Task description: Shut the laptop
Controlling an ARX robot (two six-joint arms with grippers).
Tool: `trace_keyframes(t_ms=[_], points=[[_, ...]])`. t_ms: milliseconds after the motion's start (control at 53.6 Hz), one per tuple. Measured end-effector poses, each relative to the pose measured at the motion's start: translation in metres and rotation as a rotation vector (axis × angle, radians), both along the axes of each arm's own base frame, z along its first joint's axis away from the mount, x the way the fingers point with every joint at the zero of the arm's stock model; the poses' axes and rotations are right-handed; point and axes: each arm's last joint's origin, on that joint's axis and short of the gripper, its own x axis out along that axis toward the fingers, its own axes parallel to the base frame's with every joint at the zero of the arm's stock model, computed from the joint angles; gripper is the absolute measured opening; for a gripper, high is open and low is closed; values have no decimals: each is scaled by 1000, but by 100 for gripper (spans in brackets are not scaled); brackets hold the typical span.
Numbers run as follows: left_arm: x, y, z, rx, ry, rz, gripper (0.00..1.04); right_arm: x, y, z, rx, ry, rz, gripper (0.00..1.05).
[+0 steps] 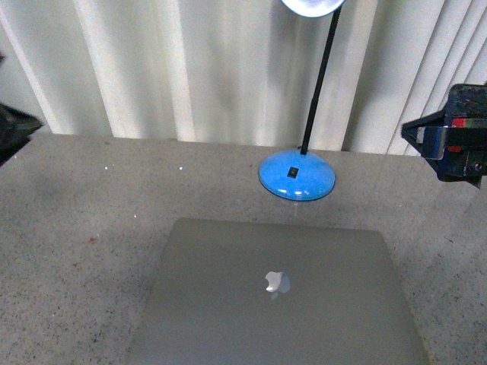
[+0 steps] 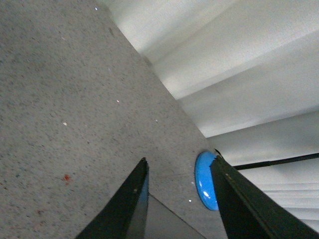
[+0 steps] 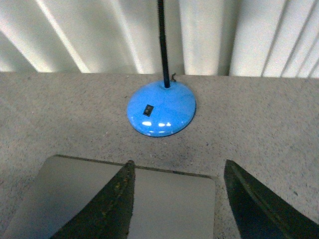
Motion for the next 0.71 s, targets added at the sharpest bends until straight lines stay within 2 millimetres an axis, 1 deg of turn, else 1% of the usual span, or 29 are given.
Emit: trace_keyframes(t_ms=[19, 224, 261, 280, 298, 317, 336, 354, 373, 392, 410, 466, 541, 615, 634, 671, 708], points=[[0, 0, 0, -2, -1, 0, 46, 0, 0, 0, 2, 1, -2, 65], [0, -4, 1, -45, 3, -8, 80, 0, 0, -1, 43, 12, -21, 98], [0, -4, 1, -47, 3, -6, 85, 0, 0, -1, 47, 13, -24, 99], [0, -3, 0, -21, -7, -1, 87, 0, 0, -1, 48, 13, -24, 98], [-1, -2, 0, -7, -20, 7, 86, -1, 0, -1, 39, 6, -32, 97], [-3, -1, 0, 91, -92, 24, 81, -1, 0, -5, 2, -57, -70, 93], [-6, 0, 1, 145, -137, 34, 77, -2, -1, -8, -27, -114, -104, 89], [-12, 0, 1, 265, -196, 24, 72, -6, -4, -11, -67, -187, -140, 84], [-16, 1, 2, 318, -231, 21, 68, -11, -6, -14, -88, -227, -156, 80], [-22, 1, 5, 424, -275, 12, 63, -18, -10, -17, -106, -272, -169, 75], [-26, 1, 7, 504, -294, 3, 59, -22, -12, -18, -118, -297, -174, 72], [-41, 1, 11, 693, -322, -19, 45, -36, -21, -12, -141, -376, -189, 57], [-59, 1, 10, 804, -326, -43, 27, -52, -29, -7, -156, -403, -188, 39], [-71, 1, 9, 841, -318, -51, 13, -63, -34, -10, -167, -389, -184, 25], [-73, 1, 9, 843, -318, -51, 11, -64, -35, -10, -169, -388, -184, 23], [-79, 1, 9, 854, -317, -53, 4, -70, -37, -11, -171, -386, -183, 16], [-84, 1, 9, 861, -315, -52, 4, -75, -39, -10, -172, -387, -182, 9]])
